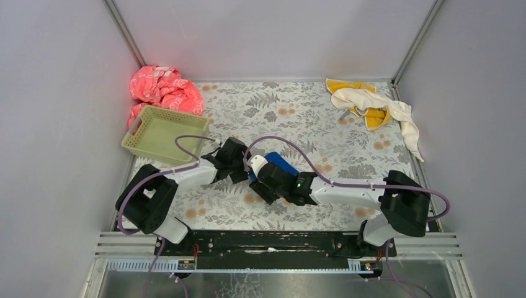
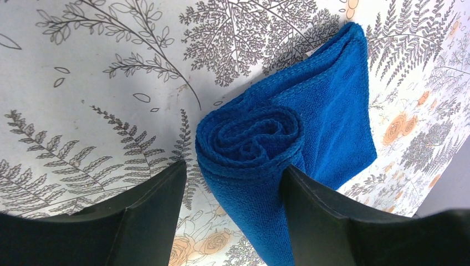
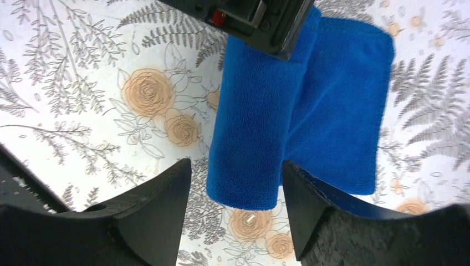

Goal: Roll the towels
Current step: Roll the towel at the center of the board.

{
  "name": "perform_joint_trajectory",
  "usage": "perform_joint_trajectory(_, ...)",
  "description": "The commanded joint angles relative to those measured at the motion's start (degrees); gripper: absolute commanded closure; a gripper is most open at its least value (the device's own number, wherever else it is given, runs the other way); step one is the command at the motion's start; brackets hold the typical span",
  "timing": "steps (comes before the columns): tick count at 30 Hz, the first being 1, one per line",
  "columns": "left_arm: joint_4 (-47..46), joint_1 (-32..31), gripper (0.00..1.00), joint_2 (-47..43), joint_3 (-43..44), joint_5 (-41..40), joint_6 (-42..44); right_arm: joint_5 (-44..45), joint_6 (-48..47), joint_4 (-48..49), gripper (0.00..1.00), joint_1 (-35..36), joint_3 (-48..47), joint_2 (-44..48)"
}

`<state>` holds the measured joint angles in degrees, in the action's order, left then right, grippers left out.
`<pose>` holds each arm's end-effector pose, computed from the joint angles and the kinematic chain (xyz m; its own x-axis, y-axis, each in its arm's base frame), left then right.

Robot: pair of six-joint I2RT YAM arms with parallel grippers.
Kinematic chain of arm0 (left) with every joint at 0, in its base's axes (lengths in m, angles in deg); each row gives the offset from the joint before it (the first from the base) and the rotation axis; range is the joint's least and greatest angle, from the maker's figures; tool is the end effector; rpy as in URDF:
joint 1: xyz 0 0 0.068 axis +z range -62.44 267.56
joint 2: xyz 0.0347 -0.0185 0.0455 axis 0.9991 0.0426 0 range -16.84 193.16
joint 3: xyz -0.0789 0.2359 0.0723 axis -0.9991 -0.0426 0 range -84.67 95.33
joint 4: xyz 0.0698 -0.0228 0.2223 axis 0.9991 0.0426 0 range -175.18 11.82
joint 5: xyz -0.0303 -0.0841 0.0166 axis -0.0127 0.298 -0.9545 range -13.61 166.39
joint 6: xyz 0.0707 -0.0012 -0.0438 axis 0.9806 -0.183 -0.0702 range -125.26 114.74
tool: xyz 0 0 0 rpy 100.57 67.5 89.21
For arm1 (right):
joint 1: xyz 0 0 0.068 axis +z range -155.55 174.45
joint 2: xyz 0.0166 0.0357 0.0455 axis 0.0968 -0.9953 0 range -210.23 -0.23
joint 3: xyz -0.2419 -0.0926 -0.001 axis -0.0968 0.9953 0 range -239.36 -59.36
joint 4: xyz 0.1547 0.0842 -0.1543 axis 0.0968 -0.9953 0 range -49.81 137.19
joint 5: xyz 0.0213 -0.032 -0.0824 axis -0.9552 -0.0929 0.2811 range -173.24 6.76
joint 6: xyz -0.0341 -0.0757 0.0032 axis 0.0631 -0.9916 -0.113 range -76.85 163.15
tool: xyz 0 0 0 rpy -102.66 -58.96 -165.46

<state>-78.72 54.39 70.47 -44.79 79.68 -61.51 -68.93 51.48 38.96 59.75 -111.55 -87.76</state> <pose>0.2359 -0.1592 0.1264 -0.8534 -0.4339 -0.2888 -0.2431 0.8215 -0.5157 0.1517 0.2872 0.1878 -0.4017 -0.5374 -0.7415 -0.7553 0.6523 -0.0636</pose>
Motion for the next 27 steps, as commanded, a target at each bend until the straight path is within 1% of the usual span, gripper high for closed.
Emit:
perform_joint_trajectory(1,4.5,-1.1,0.38,3.6,-1.1,-2.1,1.7,9.9,-5.0,0.9,0.32,2.0,-2.7,-1.2)
perform_joint_trajectory(6,4.4,-1.3,0.38,3.9,-1.1,-2.1,1.5,5.8,-6.0,2.5,0.32,2.6,-2.0,-4.0)
perform_joint_trajectory(12,4.5,-1.3,0.37,4.2,-0.6,-2.2,1.7,5.2,-4.8,3.0,0.36,2.7,0.2,-7.5)
perform_joint_trajectory(15,4.4,-1.3,0.37,4.9,-0.2,-2.0,1.8,5.2,-5.1,3.1,0.42,2.7,0.8,-9.8)
perform_joint_trajectory(19,4.3,-1.3,0.36,4.4,-0.3,-1.8,1.2,3.5,-6.2,3.6,0.55,2.5,1.2,-10.7)
perform_joint_trajectory(21,4.1,-1.3,0.36,2.5,-1.0,-2.3,0.3,-0.2,-6.6,3.5,0.59,0.9,1.3,-10.6)
perform_joint_trajectory(22,4.2,-1.2,0.35,1.4,-1.3,-2.7,0.1,-3.5,-6.5,3.5,0.61,-0.4,1.4,-10.2)
perform_joint_trajectory(24,4.8,-0.8,0.32,-0.6,-1.7,-3.2,-0.2,-11.4,-5.8,4.1,0.64,-3.7,2.1,-9.0)
perform_joint_trajectory(27,4.7,1.1,0.27,-4.0,-3.0,-1.8,-0.8,-23.8,-4.4,5.7,0.71,-8.3,3.5,-6.5)
